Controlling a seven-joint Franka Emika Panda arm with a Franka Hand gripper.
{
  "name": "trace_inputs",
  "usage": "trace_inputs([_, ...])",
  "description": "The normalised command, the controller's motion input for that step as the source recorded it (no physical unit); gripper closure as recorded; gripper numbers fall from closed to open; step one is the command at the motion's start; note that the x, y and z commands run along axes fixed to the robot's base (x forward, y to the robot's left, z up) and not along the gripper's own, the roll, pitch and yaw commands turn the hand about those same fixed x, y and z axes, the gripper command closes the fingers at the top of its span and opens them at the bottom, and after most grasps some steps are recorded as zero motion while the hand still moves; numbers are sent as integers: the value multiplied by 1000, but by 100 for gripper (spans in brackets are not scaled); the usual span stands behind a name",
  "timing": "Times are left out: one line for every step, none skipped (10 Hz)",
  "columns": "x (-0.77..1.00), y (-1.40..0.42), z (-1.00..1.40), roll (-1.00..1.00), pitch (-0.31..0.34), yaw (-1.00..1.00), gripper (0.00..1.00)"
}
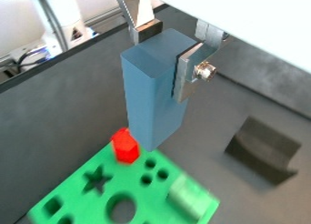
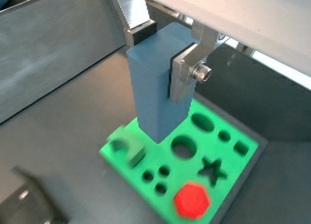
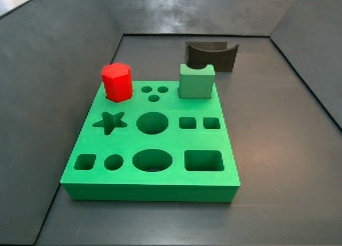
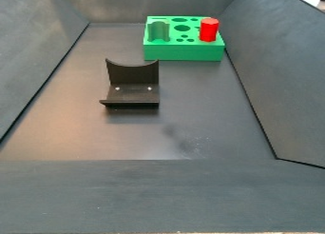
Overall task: Pick up the rectangle object. Move up. Move to above the board. Insert the rectangle object.
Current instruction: Move to above the board, then insert the rectangle object.
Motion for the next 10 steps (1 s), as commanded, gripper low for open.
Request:
trace_inputs([173,-562,-52,15,14,6,100])
trace_inputs([124,-338,-24,19,12,6,100])
trace_inputs([75,-178,-11,29,14,7,100])
trace_inputs([0,0,0,0,0,-9,100])
trace_inputs([0,-60,0,0,0,-460,100])
trace_inputs([0,-86,-26,-24,-40,-926,100])
trace_inputs([0,0,-83,-43,-74,-1000,100])
trace_inputs([0,0,-83,-44,-71,-1000,100])
trace_inputs([0,0,-83,-44,-73,-1000,100])
trace_inputs([0,0,-83,-46,-73,-1000,100])
